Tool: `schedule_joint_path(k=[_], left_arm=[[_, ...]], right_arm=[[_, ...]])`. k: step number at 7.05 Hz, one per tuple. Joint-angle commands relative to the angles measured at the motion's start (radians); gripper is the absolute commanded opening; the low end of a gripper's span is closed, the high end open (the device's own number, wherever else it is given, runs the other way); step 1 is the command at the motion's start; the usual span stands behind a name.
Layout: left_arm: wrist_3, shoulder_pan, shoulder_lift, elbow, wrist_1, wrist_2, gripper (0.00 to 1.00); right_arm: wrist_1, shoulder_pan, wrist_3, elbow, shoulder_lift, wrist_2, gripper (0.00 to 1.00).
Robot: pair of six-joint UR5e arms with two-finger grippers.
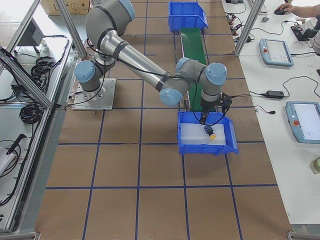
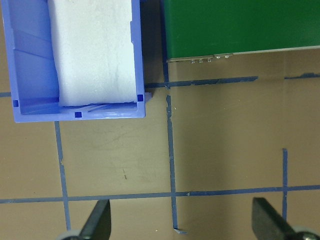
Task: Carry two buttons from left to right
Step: 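Carry the yellow button into the blue bin and open the right gripper, then move the right gripper back over the red button on the belt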
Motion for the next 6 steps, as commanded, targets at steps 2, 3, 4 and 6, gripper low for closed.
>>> schedule_joint_path(k=[2, 3, 4, 6], left_arm=[[0.001, 0.0, 0.0, 0.0, 0.0, 0.0, 1.0], [-0.001, 0.0, 0.0, 0.0, 0.0, 0.0, 1.0], [0.001, 0.0, 0.0, 0.0, -0.002, 0.0, 1.0], [0.001, 0.0, 0.0, 0.0, 0.0, 0.0, 1.0]], right_arm=[[0.027, 0.24, 0.39, 0.014, -0.07, -0.035, 1.0], [0.027, 0.318, 0.53, 0.024, -0.073, -0.038, 1.0], [0.011, 0.391, 0.712, 0.052, -0.067, -0.038, 1.0], [0.004, 0.462, 0.976, 0.081, -0.034, -0.02, 1.0]])
